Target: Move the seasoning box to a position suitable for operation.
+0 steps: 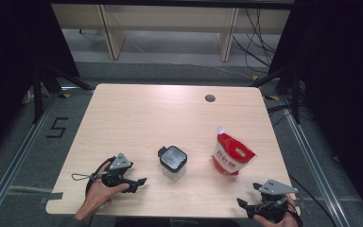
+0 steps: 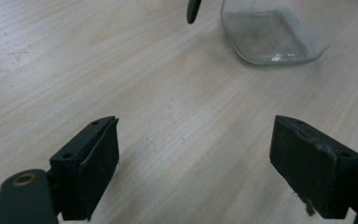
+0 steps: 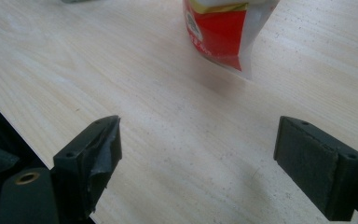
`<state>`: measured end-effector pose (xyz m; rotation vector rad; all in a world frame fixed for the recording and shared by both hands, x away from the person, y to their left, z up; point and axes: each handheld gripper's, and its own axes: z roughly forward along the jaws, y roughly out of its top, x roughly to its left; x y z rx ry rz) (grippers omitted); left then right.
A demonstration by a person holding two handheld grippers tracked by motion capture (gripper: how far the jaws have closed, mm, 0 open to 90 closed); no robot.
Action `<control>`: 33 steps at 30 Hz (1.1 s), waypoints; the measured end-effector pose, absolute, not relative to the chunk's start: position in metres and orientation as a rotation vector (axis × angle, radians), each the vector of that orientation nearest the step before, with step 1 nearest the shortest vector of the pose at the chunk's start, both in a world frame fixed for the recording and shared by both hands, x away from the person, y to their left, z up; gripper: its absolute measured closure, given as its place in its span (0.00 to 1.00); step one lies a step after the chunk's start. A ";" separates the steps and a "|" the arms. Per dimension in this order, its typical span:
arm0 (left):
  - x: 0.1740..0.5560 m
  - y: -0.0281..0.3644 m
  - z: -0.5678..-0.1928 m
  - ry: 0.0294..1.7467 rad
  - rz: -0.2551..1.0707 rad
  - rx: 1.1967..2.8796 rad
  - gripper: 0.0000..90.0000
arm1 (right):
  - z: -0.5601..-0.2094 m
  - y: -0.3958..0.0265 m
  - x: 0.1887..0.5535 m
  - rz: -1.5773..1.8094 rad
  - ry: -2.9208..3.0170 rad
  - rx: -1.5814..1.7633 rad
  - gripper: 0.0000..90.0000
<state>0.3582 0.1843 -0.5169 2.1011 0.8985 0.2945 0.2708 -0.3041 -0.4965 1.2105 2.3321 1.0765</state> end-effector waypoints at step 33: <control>0.403 0.167 -0.506 0.810 0.374 2.083 0.44 | -0.496 -0.308 0.274 1.058 2.325 1.156 0.17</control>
